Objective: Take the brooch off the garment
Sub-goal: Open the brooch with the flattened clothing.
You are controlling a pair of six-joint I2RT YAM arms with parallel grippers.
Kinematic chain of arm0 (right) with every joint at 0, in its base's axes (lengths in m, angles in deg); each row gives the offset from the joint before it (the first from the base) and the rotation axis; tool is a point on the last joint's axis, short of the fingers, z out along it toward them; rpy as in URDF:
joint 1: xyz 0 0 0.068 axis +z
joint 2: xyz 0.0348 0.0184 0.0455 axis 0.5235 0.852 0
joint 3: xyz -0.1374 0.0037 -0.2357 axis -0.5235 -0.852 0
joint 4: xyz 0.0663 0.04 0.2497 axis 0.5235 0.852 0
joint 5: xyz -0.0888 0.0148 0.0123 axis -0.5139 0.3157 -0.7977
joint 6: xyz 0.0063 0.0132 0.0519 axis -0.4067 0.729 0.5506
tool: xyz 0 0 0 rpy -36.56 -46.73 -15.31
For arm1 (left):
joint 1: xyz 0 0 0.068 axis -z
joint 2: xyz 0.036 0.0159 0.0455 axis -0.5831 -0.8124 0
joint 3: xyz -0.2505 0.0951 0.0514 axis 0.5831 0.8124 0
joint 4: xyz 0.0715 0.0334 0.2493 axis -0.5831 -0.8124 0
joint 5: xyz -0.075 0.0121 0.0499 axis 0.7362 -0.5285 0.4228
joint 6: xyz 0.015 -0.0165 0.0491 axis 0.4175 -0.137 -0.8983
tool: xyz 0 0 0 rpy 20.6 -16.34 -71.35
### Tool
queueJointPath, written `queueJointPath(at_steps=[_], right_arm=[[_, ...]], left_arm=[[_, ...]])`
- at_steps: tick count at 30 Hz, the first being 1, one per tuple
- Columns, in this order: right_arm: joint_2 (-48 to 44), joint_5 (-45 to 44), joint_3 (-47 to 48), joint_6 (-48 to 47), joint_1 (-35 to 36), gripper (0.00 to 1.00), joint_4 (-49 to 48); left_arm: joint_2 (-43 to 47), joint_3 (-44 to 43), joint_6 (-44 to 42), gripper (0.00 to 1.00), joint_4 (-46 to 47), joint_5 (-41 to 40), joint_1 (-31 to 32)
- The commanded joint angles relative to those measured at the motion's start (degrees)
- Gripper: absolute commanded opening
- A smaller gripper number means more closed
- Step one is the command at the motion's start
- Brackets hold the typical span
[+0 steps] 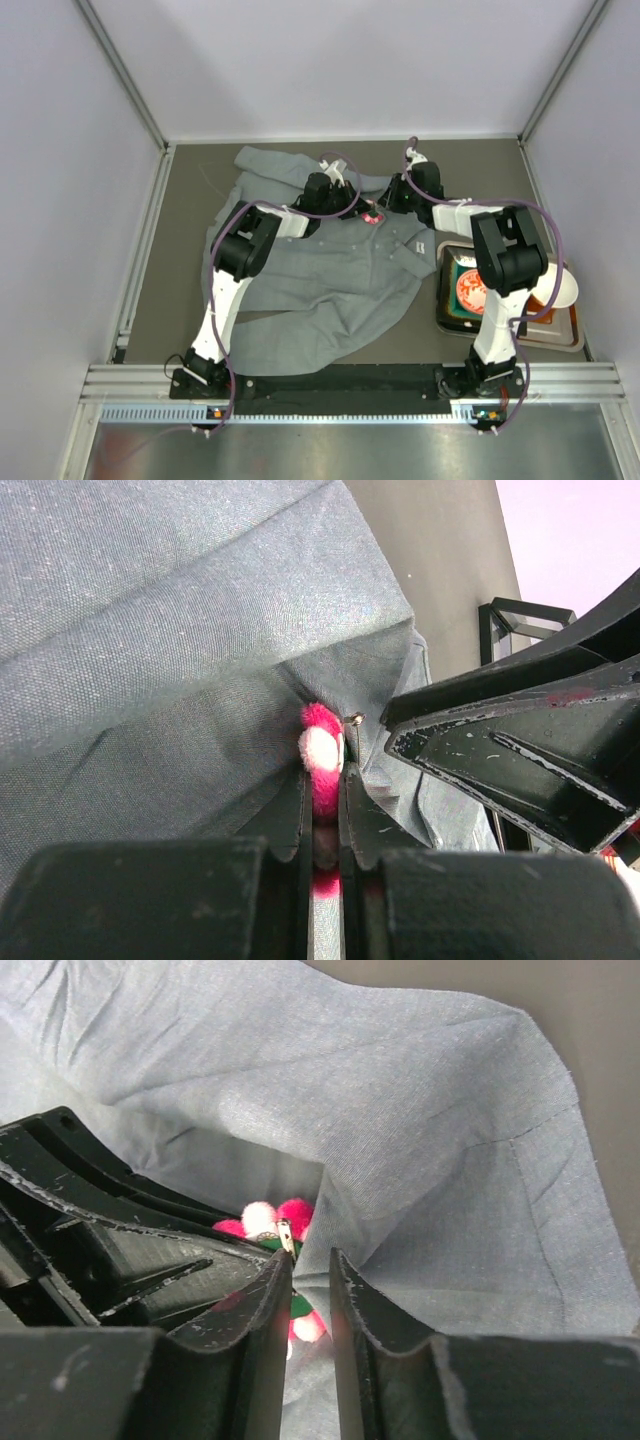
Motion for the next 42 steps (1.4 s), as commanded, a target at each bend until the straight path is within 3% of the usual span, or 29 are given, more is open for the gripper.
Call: queueJointPath(at_steps=[1,3,8,13,25,42], right_arm=[[-1.22,3.11,0.56,1.15,-0.37,0.19,-3.86],[-0.61,3.38,1.17,1.5,-0.37,0.09,-3.25],[0.98,4.25,1.79,2.29,-0.45,0.04,-3.68],[1.68,4.26,2.14,2.38,-0.45,0.04,-3.85],[2.21,2.94,3.81,2.3,-0.45,0.15,-3.86],[3.61,1.71,5.66,1.86,-0.54,0.13,-1.83]], left_arm=[[-2.95,-0.73,-0.94,0.0,-1.82,0.2,0.43],[-2.69,-0.55,-1.02,0.0,-1.64,0.2,0.43],[-2.69,-0.2,-1.03,0.0,-1.2,0.12,0.43],[-2.6,-0.2,-0.85,0.0,-1.03,0.29,0.34],[-2.87,-0.29,-0.59,0.0,-0.85,0.56,0.43],[-2.69,-0.11,-0.76,0.0,-1.03,0.56,0.43]])
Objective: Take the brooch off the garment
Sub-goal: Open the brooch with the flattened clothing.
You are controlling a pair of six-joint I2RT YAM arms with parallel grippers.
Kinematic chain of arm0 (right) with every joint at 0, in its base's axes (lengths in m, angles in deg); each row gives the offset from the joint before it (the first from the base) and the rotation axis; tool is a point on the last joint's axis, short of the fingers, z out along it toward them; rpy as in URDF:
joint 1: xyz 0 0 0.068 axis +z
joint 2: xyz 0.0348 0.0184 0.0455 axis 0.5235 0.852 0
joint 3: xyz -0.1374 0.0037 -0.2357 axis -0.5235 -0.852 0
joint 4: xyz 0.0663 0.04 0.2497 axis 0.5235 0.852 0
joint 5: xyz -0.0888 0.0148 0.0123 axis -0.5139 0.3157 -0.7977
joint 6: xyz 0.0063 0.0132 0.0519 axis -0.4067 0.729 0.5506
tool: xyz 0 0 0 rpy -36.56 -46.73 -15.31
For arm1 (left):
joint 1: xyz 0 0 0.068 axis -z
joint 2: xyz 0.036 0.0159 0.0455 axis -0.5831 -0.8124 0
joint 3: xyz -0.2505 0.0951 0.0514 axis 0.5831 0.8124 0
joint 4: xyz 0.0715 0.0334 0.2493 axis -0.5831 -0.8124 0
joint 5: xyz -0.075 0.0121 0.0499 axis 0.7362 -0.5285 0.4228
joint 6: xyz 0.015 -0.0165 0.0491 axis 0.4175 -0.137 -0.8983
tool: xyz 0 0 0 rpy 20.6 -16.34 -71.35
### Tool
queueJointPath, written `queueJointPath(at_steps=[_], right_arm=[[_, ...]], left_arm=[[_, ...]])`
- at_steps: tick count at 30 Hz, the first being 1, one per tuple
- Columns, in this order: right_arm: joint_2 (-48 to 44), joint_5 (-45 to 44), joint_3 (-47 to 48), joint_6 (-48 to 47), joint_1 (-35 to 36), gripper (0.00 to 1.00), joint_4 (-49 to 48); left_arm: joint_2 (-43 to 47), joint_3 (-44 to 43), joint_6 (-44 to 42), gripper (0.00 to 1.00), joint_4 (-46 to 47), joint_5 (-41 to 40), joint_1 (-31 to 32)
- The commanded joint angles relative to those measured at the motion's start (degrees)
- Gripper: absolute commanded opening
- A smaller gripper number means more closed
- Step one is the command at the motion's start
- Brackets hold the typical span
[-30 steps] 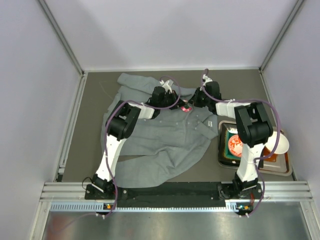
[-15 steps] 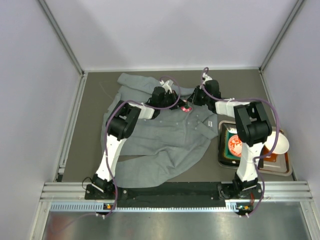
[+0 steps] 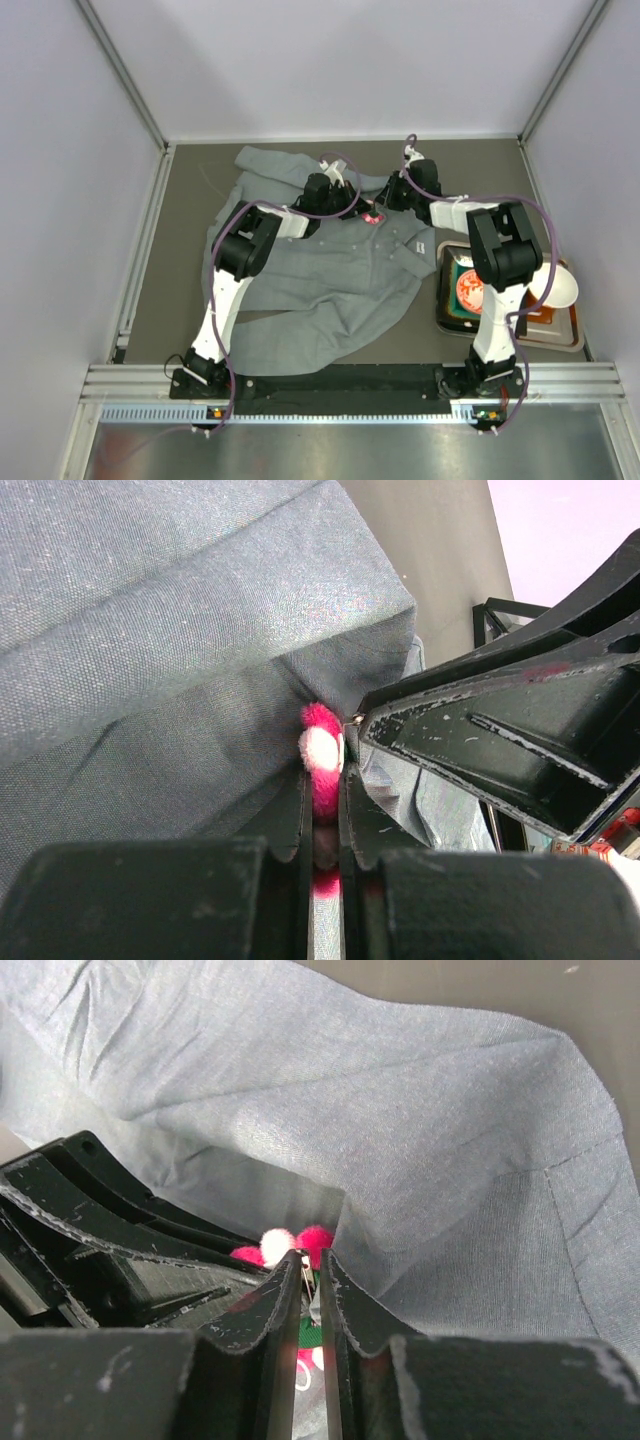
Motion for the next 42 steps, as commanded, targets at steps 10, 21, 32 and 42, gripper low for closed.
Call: queueJointPath(at_steps=[10,21,32,42], right_arm=[[1.32,-0.56,3.41,0.0,-1.03,0.11,-0.92],[1.24,-0.82,3.68,-0.35,-1.03,0.11,-0.12],[-3.51,-1.54,-0.81,-1.15,-0.94,0.11,-0.83],[-1.67,2.07,-0.99,1.58,-1.03,0.08,-3.11]], left_arm=[[-1.92,-0.07,-1.57,0.0,-2.32,-0.21,0.54],[-1.92,-0.07,-1.66,0.0,-2.32,-0.21,0.63],[-2.01,-0.07,-1.4,0.0,-2.32,-0.39,0.54],[-2.01,-0.24,-1.31,0.0,-2.32,-0.56,0.54]])
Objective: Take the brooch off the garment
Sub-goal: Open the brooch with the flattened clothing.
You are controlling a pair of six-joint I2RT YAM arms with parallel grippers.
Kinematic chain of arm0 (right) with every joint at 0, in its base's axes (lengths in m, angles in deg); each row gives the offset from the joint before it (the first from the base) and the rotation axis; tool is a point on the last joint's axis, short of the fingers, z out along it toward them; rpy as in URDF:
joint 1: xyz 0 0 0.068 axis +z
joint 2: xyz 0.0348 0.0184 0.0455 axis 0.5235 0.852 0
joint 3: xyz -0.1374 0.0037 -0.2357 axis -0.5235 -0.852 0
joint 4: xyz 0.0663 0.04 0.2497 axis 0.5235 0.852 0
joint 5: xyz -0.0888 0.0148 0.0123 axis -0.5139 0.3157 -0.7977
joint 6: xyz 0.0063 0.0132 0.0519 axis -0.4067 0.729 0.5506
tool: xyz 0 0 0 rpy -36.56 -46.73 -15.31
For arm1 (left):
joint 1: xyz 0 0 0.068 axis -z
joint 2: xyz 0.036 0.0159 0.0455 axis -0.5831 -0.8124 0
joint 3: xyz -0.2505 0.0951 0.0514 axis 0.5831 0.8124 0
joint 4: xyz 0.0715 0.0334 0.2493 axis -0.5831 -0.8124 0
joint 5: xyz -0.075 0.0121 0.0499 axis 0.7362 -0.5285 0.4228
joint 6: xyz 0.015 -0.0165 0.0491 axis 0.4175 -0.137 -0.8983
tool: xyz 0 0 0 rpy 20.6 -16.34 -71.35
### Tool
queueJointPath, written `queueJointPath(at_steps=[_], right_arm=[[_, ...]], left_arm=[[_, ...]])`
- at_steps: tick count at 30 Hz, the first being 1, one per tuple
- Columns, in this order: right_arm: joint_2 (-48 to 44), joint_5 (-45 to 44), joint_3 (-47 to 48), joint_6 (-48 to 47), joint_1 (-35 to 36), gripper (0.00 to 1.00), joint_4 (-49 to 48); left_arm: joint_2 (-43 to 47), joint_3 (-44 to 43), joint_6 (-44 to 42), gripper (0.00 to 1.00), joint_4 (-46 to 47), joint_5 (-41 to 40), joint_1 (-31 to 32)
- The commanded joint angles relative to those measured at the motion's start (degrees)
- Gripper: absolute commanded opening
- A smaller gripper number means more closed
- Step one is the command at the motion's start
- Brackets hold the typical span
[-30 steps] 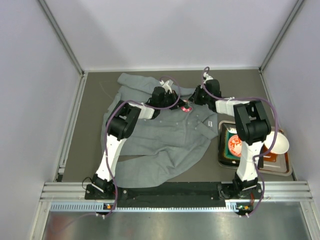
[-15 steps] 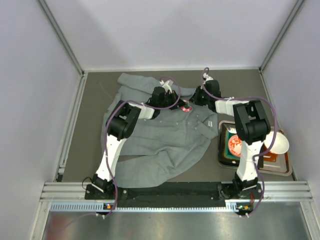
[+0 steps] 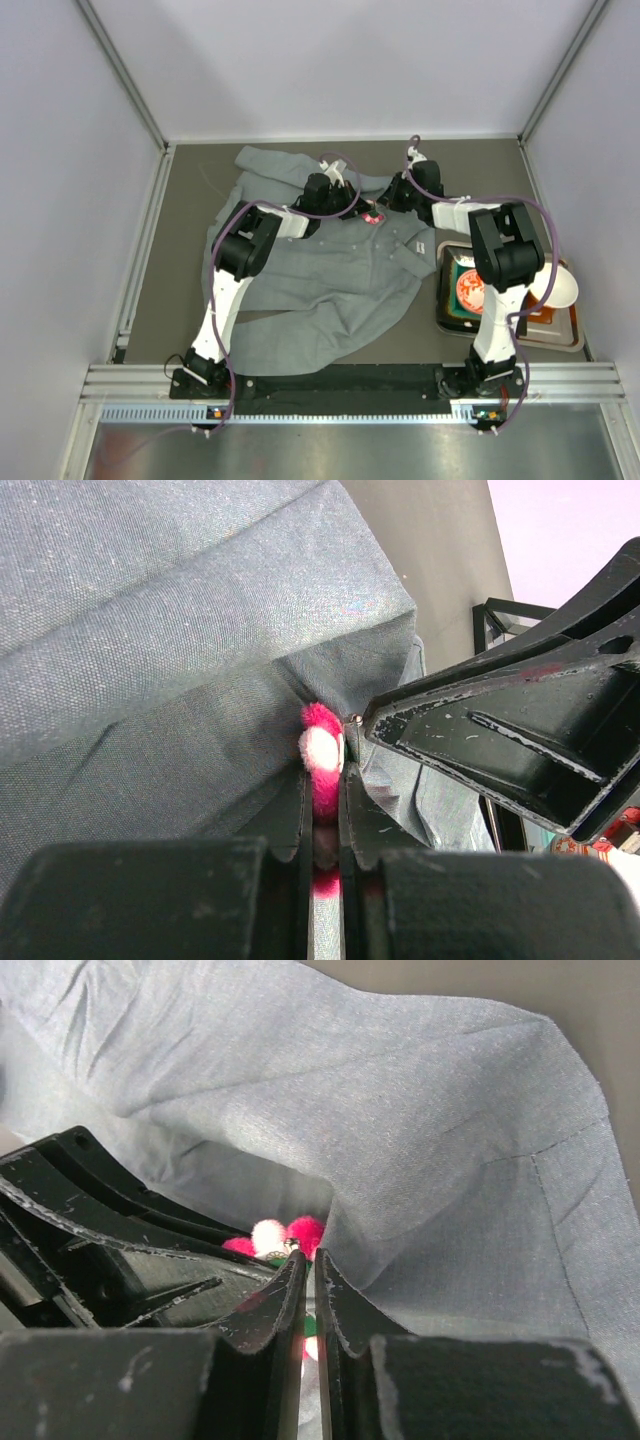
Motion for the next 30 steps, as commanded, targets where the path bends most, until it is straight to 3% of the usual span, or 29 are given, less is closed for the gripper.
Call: queueJointPath(at_steps=[1,30], right_arm=[[-1.05,1.79,-0.02,1.17,-0.33,0.07,-3.18],[1.41,2.4,0.15,2.31,-0.59,0.06,-1.42]], left_arm=[[-1.92,-0.24,-1.26,0.0,-2.32,-0.54,0.63],[-1.66,0.11,-1.44,0.0,-2.23,-0.54,0.63]])
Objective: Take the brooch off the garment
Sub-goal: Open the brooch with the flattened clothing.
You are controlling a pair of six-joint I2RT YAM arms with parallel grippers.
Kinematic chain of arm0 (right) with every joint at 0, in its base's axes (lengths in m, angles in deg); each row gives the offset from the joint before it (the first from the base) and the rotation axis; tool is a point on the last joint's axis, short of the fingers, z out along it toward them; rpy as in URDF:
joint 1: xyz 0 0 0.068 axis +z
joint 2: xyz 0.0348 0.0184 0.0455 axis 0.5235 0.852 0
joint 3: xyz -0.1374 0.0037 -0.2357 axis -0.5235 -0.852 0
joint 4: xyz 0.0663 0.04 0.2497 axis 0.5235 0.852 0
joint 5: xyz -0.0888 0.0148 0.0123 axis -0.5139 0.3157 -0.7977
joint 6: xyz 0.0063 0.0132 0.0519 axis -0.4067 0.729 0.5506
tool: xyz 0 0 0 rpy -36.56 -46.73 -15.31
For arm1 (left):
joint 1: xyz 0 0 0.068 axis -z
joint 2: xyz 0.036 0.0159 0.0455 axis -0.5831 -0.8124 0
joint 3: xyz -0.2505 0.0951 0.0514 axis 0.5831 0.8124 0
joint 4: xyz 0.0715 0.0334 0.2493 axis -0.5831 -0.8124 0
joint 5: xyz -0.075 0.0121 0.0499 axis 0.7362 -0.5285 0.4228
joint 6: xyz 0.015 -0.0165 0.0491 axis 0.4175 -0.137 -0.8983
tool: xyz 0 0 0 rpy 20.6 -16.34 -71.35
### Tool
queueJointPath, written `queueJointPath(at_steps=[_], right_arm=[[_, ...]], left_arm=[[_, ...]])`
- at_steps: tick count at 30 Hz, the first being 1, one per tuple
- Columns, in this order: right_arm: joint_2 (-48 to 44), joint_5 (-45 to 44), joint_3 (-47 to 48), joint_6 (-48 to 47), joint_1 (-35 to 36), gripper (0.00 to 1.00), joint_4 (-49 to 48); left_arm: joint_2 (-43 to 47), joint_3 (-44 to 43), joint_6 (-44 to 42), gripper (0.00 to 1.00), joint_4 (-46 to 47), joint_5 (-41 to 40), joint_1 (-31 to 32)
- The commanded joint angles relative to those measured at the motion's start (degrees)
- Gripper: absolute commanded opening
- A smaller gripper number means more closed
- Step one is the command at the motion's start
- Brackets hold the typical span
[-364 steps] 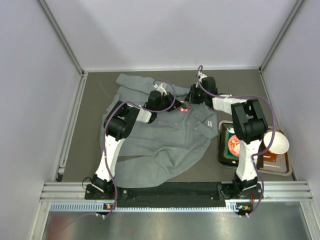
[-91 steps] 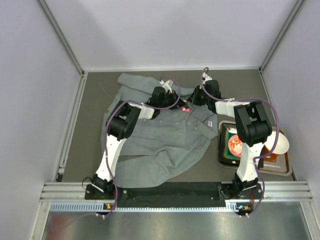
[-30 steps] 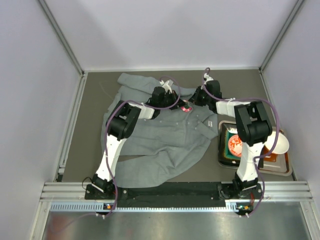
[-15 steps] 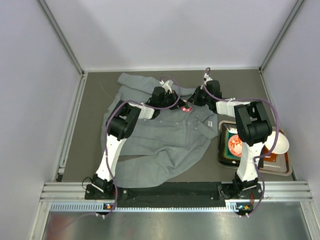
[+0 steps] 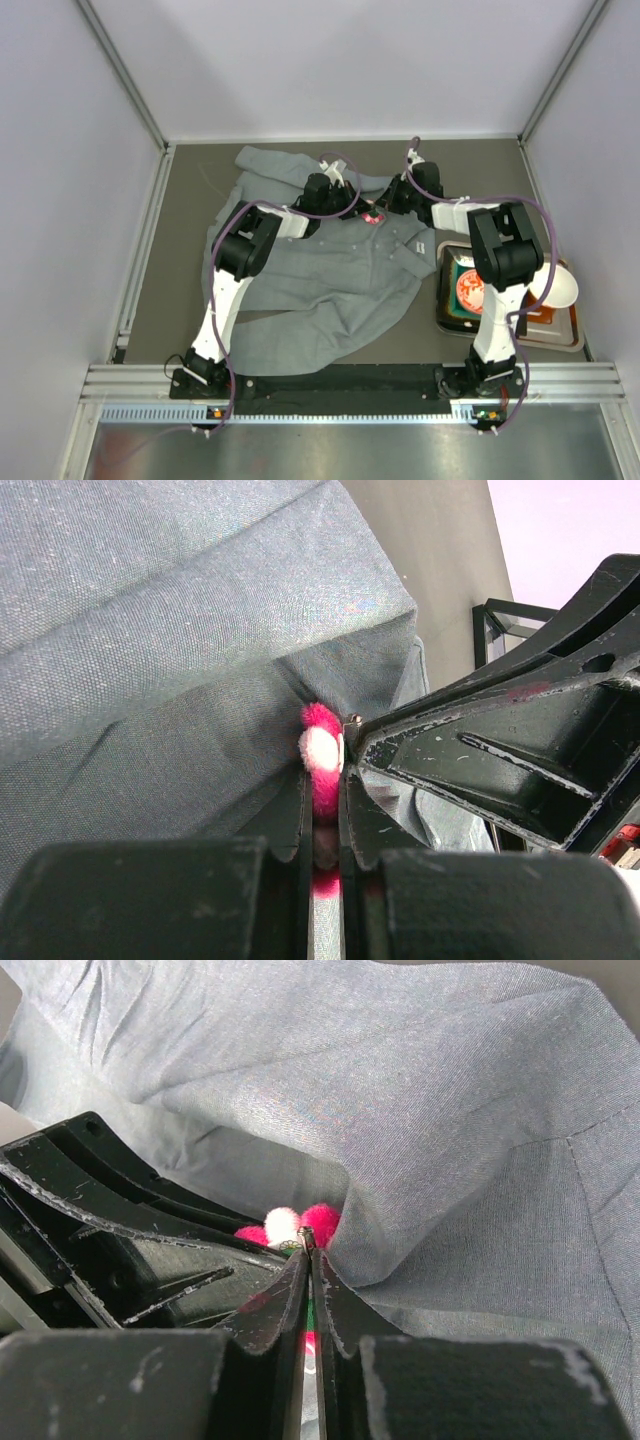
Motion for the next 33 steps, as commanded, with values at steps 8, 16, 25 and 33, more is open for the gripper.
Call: queueJointPath(at_steps=[8,16,25,33], right_arm=[[2.05,1.39,0.72,1.4,-1.71,0.06,-1.16],[4.16,3.32,3.01,2.19,-1.71,0.04,0.86],[6.09,8.85,3.62,4.04,-3.03,0.0,-0.64],[6.18,12.64,-0.24,11.67,-5.75,0.11,-9.66]], left_arm=[[-1.66,0.02,-1.55,0.0,-2.14,-0.43,0.63],[-1.75,0.02,-1.64,0.0,-1.88,-0.34,0.63],[-1.66,-0.77,-2.86,0.0,-3.54,-0.6,0.63],[-1.66,-1.04,-3.4,0.0,-5.04,-0.78,0.54]])
